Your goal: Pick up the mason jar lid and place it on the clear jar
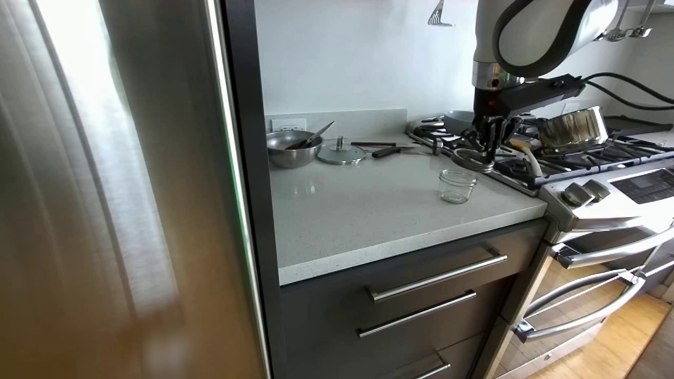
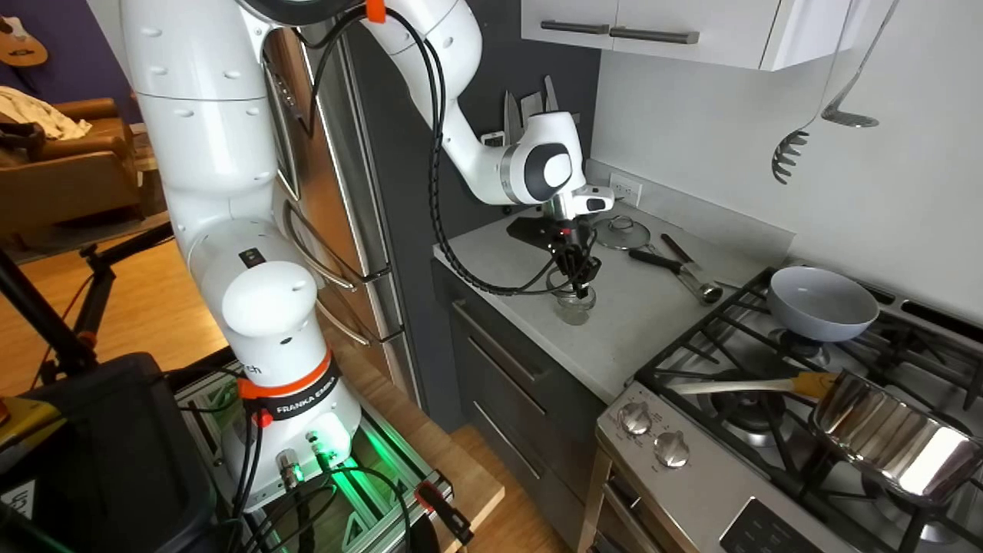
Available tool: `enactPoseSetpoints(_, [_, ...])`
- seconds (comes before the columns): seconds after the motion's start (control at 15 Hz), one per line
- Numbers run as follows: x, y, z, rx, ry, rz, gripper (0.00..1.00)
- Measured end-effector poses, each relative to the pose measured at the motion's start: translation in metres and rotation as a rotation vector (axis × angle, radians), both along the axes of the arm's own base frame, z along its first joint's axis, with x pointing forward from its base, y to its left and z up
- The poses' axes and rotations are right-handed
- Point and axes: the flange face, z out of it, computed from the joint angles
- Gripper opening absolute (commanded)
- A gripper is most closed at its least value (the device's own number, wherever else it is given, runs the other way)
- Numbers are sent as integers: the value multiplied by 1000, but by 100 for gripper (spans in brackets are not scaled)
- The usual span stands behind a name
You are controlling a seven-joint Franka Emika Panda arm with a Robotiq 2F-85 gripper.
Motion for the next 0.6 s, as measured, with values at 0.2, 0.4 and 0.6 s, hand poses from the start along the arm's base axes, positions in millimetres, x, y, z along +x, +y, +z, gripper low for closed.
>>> enactPoseSetpoints(0.2, [4, -2, -2, 0, 0, -4, 2])
enactPoseSetpoints(0.4, [6, -3, -7, 0, 8, -8, 2])
enactPoseSetpoints(0.6, [9, -4, -14, 6, 14, -18, 2])
